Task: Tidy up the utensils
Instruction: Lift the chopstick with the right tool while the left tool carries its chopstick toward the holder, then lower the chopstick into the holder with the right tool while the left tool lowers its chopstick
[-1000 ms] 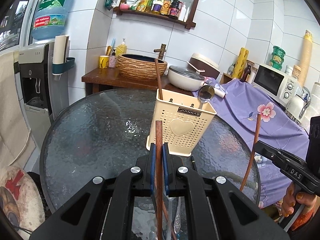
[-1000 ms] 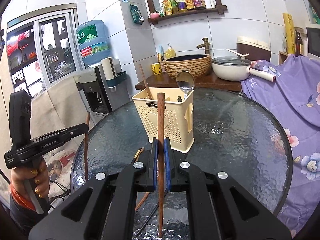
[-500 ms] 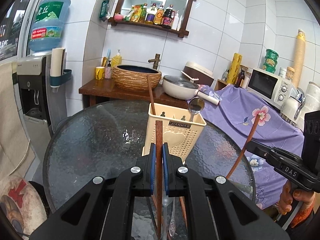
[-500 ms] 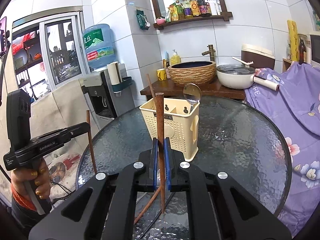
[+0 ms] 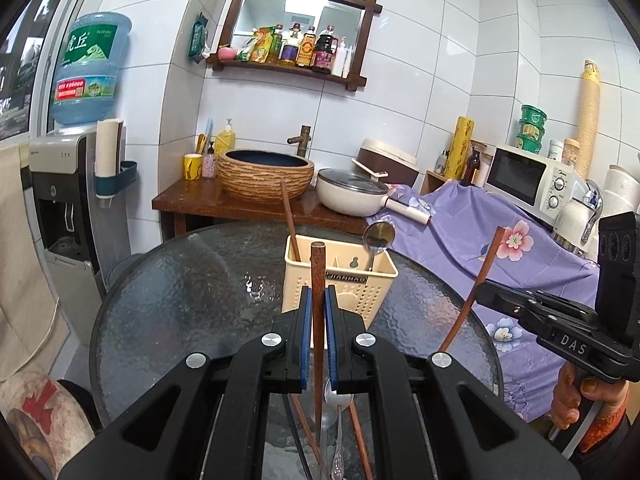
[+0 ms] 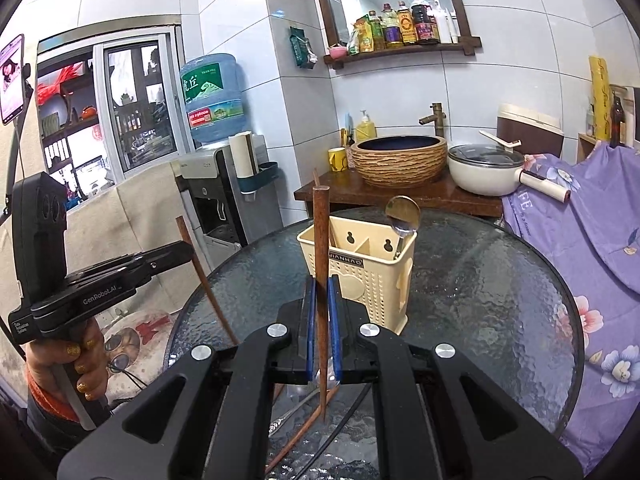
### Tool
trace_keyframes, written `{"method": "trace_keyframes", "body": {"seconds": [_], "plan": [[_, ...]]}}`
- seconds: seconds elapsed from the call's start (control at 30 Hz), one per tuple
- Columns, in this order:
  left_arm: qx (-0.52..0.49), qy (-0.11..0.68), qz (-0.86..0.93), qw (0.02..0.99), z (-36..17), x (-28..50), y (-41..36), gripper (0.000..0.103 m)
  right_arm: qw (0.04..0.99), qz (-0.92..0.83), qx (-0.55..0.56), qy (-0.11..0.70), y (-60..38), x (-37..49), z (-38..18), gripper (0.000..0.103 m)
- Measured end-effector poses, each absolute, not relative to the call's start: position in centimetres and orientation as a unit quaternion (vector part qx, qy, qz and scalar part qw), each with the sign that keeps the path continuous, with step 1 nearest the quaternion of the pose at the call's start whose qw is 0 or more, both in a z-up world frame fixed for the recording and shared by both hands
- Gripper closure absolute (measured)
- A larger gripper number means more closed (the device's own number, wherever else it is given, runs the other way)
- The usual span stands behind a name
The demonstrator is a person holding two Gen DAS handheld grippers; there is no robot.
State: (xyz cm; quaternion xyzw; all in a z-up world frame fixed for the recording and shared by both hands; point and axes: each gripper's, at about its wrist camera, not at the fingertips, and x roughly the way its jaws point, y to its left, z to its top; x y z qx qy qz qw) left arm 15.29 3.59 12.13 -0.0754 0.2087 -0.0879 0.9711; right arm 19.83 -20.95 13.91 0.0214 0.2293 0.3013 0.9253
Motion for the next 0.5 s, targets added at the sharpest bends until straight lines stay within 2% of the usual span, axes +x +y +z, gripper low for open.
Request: {"method": "trace_keyframes", "body": {"seconds": [0.27,0.5], "plan": [[-0.072,0.197,-0.097,0.973,14.1,16.3,3.3,0.097,0.925,0.308,0.013,0.221,-20.3,20.7,15.3,0.096],[-0.078,0.194,-0.119,0.971,17.8,18.9,3.3,0.097,0.923,0.318,0.018,0.216,-19.7,22.7,18.2,0.096]]}}
